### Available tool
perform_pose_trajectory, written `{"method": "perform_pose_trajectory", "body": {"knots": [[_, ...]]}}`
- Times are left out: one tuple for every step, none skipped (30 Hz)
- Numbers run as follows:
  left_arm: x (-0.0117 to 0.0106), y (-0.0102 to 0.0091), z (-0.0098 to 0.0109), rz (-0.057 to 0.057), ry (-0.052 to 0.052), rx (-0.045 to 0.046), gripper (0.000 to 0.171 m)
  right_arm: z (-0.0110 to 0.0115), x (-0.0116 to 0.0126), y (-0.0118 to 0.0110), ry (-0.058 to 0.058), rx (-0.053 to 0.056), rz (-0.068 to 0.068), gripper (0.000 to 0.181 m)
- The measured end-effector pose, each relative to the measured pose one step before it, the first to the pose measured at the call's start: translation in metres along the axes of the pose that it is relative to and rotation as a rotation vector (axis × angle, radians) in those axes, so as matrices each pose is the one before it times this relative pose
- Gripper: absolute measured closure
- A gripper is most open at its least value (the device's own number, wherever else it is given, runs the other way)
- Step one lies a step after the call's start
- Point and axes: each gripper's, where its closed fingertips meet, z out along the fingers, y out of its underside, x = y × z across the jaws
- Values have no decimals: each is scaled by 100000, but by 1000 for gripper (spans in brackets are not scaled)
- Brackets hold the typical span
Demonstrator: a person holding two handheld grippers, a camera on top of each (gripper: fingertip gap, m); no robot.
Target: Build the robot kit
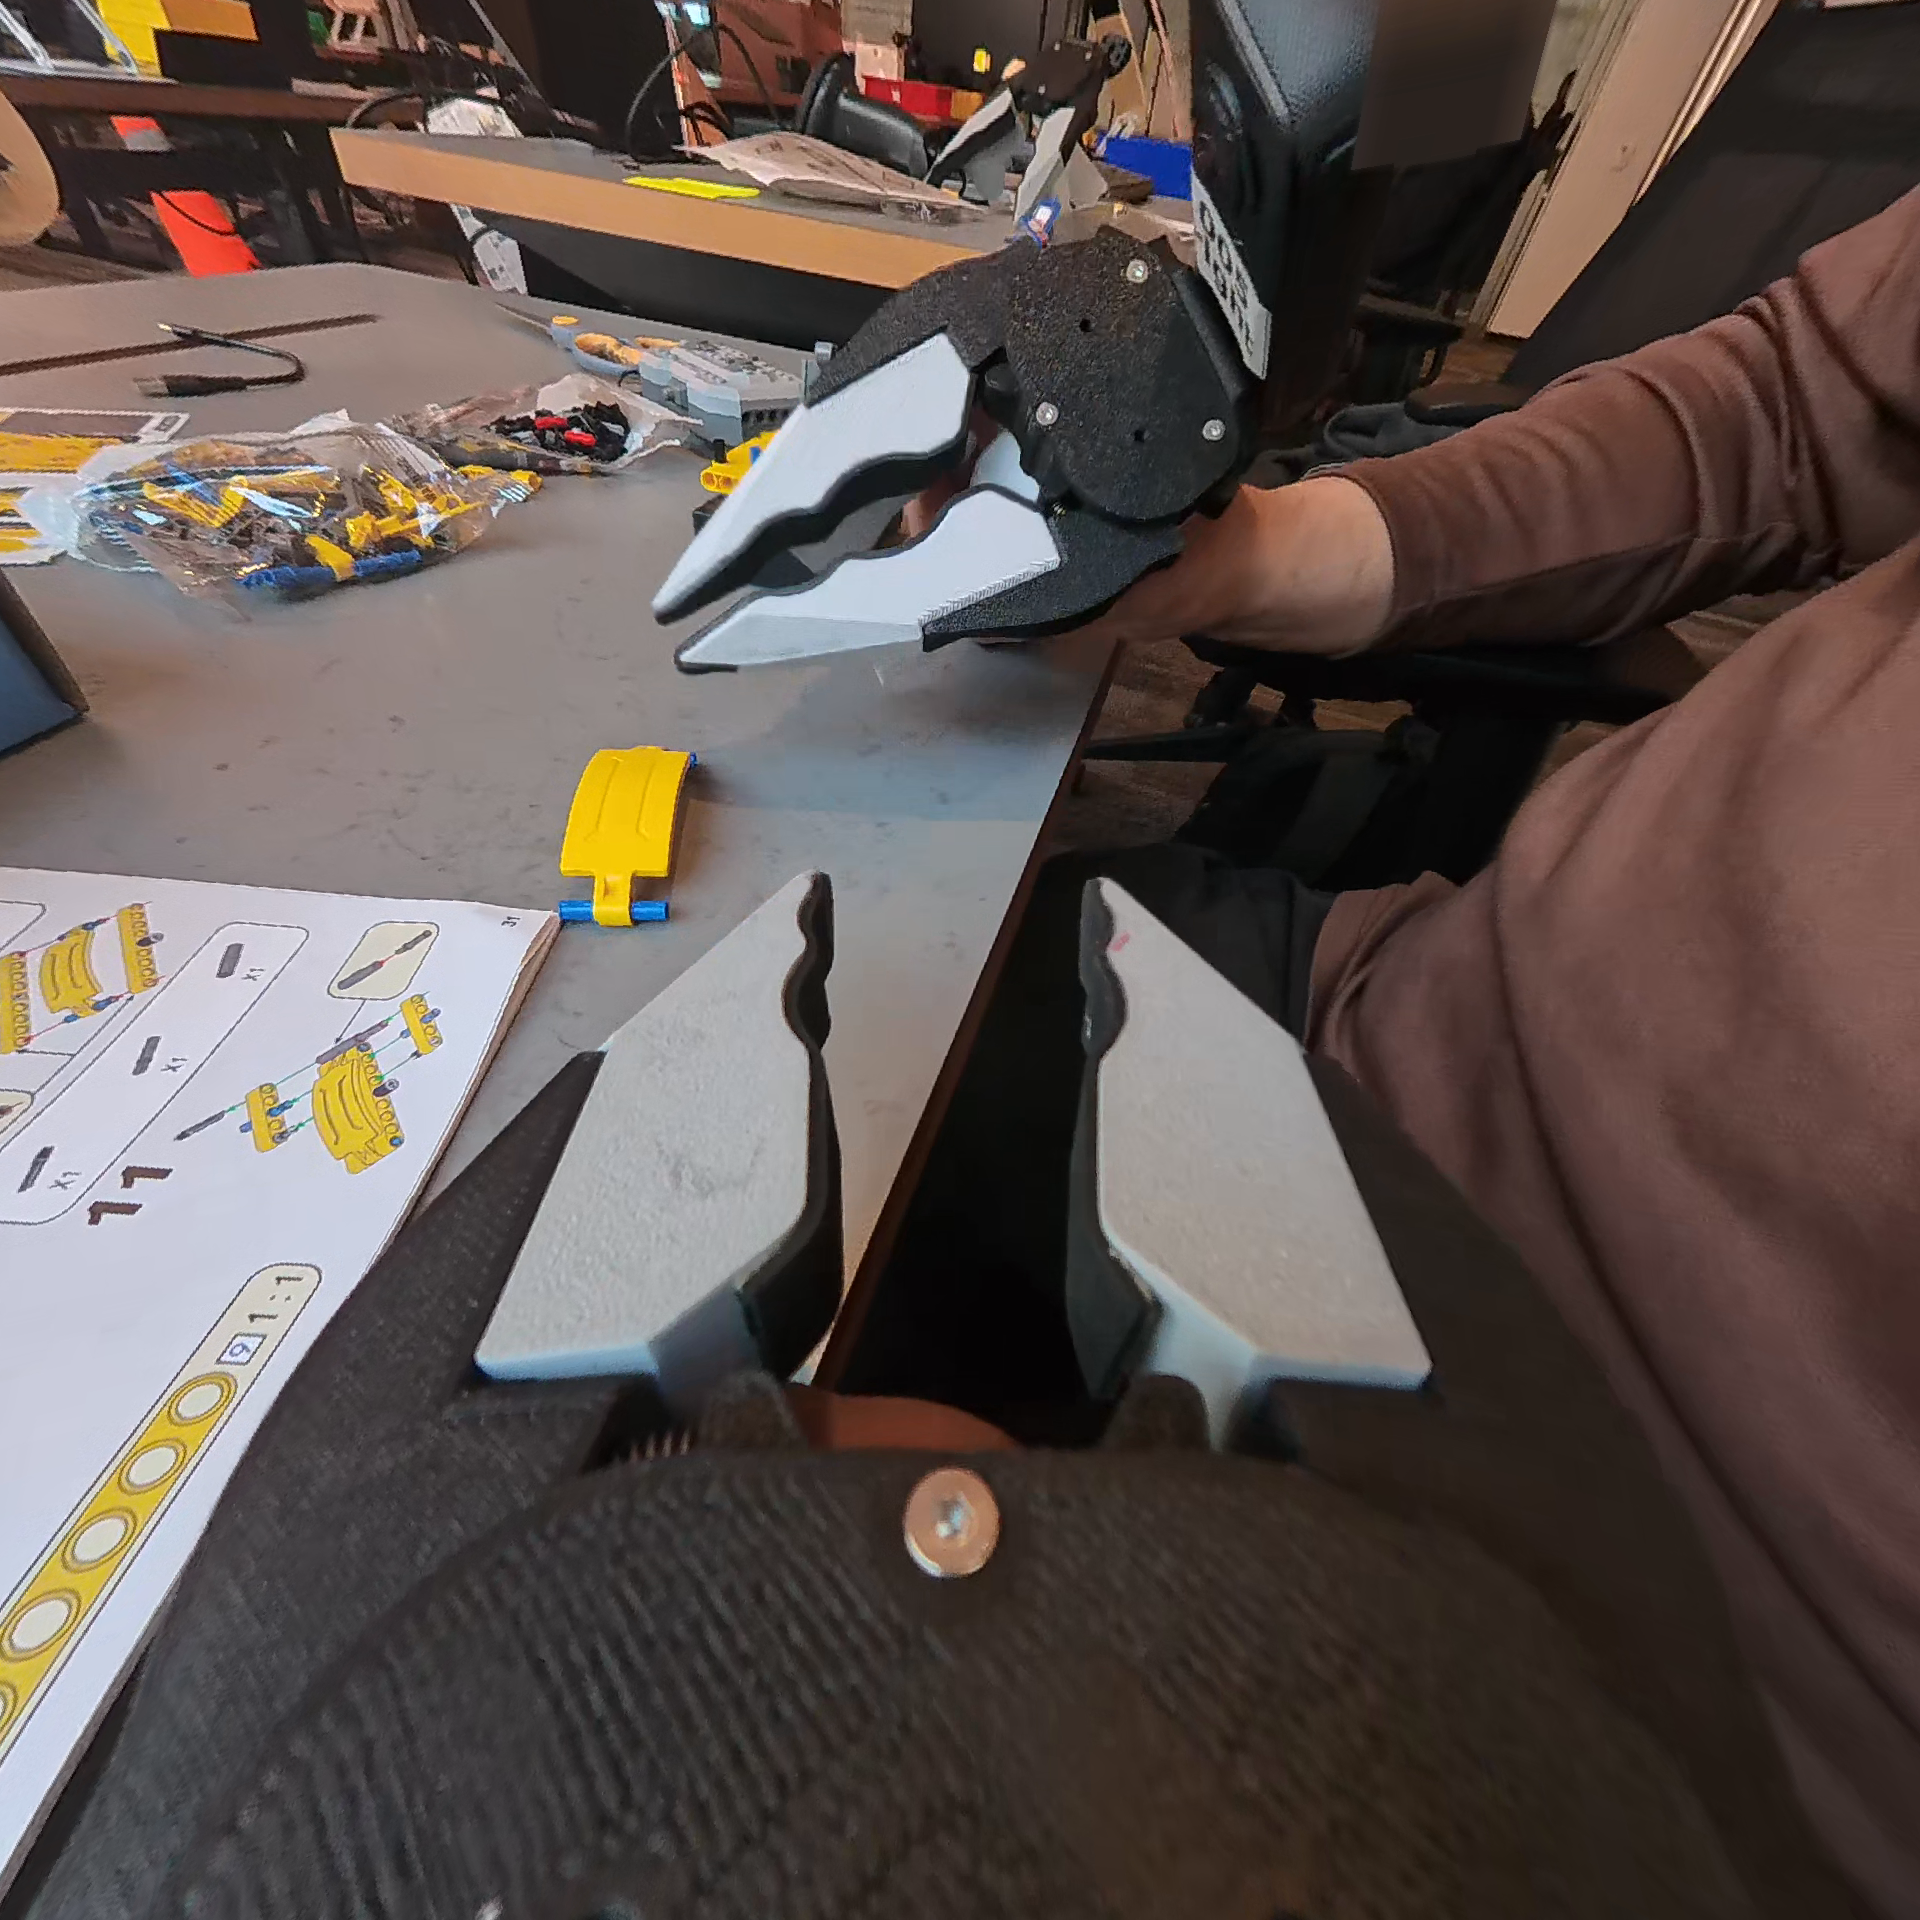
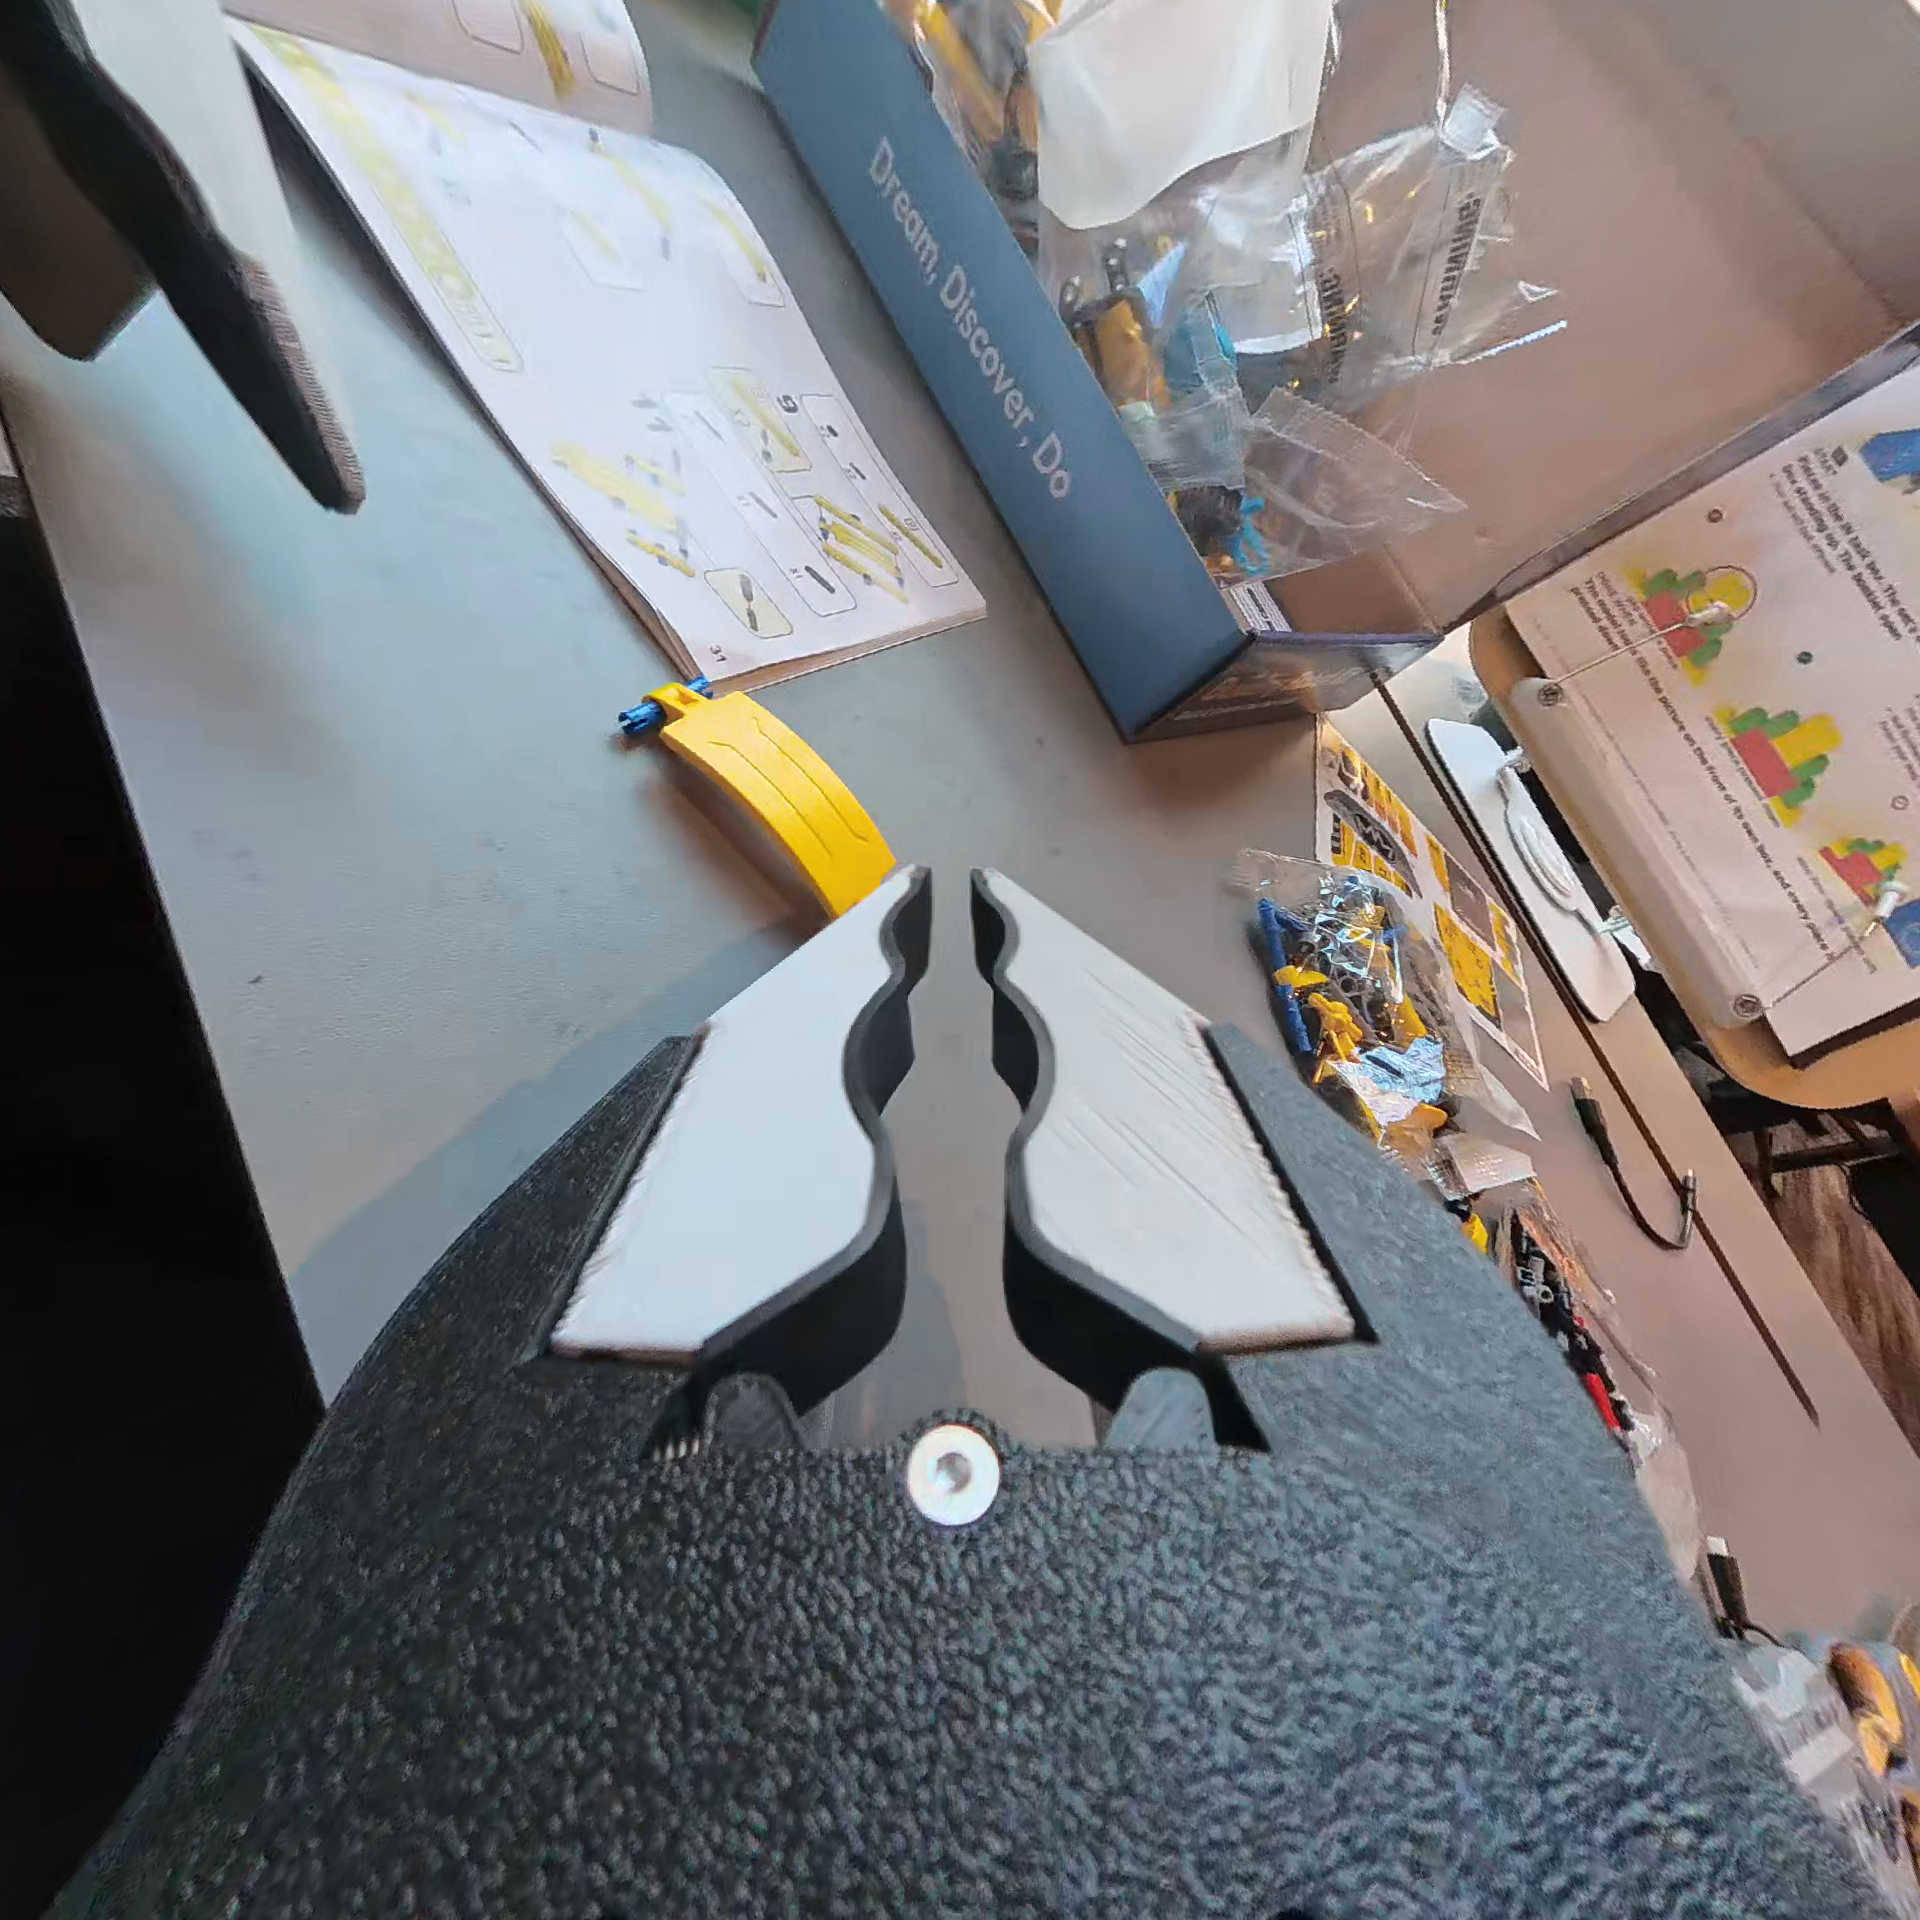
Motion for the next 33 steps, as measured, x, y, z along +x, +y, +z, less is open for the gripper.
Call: {"method": "perform_pose_trajectory", "body": {"knots": [[10, -82, -43, -424, 375, 503, 127, -38, -231, -177, -752, 902, -790, 179], [16, -35, -16, -131, 258, 198, 127, -35, -336, -299, -1074, 1199, -516, 181], [6, 8, 27, 91, 61, -113, 127, -21, -500, -342, -2188, 951, 234, 181], [34, 29, 50, 81, 75, -300, 127, 4, -511, -254, -2660, 181, 1060, 181], [63, -49, 92, -236, 320, -107, 127, -23, -475, -176, -2743, -23, 1412, 181], [114, -152, 144, -642, 609, 192, 126, -76, -458, -123, -3014, 218, 1046, 181], [153, -211, 164, -785, 710, 560, 126, -127, -350, -61, -2502, 331, 855, 181], [157, -259, 215, -699, 546, 651, 126, -187, -126, -47, -1331, 590, 1233, 181], [149, -317, 239, -277, 388, 891, 126, -221, -83, -42, -1262, 685, 1656, 181], [107, -360, 261, 172, -115, 1208, 126, -239, -203, 18, -2166, 363, 1860, 181], [98, -333, 260, 687, -367, 1006, 125, -246, -134, 85, -1677, -88, 2100, 181], [84, -302, 235, 1093, -463, 752, 124, -244, -51, 152, -937, -471, 2266, 181], [8, -268, 210, 1484, -836, 512, 124, -226, -92, 212, -1246, -855, 2265, 181], [-55, -277, 159, 1826, -1065, 532, 123, -199, -48, 245, -959, -1018, 2208, 181], [-133, -336, 64, 1821, -1232, 810, 123, -221, 59, 169, -135, -486, 2021, 179], [-214, -397, -25, 1330, -1281, 1309, 124, -234, -25, 72, -705, 162, 1664, 179], [-361, -451, -99, 307, -1627, 1884, 125, -215, -111, 56, -1433, 308, 1569, 179], [-479, -398, -122, -781, -1798, 1881, 125, -196, 64, 64, -544, 213, 1874, 175], [-539, -273, -102, -1912, -1594, 1416, 126, -153, 133, 20, -260, 350, 2004, 170], [-625, -50, -20, -3159, -1845, 211, 129, -104, 73, 46, -891, 134, 1809, 168], [-689, 69, 43, -3799, -2282, -747, 132, -49, -11, 74, -1404, -167, 1494, 167], [-339, -3, 71, -2813, -664, -290, 132, 7, -103, 45, -1826, -200, 935, 164], [-97, 39, 47, -809, -66, -136, 133, 57, -162, 40, -1907, -326, 404, 164], [47, 96, 31, 473, 241, -382, 133, 109, -189, 86, -2030, -711, 143, 163], [176, 142, 21, 1073, 797, -601, 133, 157, -239, 150, -2621, -1145, 206, 162], [222, 123, 15, 1242, 1001, -425, 133, 172, -250, 116, -3090, -1080, 500, 160], [51, 37, -3, 431, 147, -131, 134, 136, -94, -4, -2331, -288, 769, 158], [-163, 18, 31, -740, -870, -111, 135, 71, 39, -182, -1481, 839, 627, 154], [-115, 22, 29, -907, -300, -201, 135, 17, 129, -275, -710, 1582, 403, 152], [3, 23, -5, -454, 351, -117, 135, 29, 180, -316, -155, 1741, 222, 152], [29, -8, -30, -184, 386, 199, 135, 92, 101, -321, -324, 1530, -347, 152], [22, -55, -69, -80, 271, 616, 136, 178, 196, -237, 484, 873, -557, 152], [7, -84, -88, 27, -46, 890, 137, 296, 216, -160, 749, 125, -780, 150]]}}
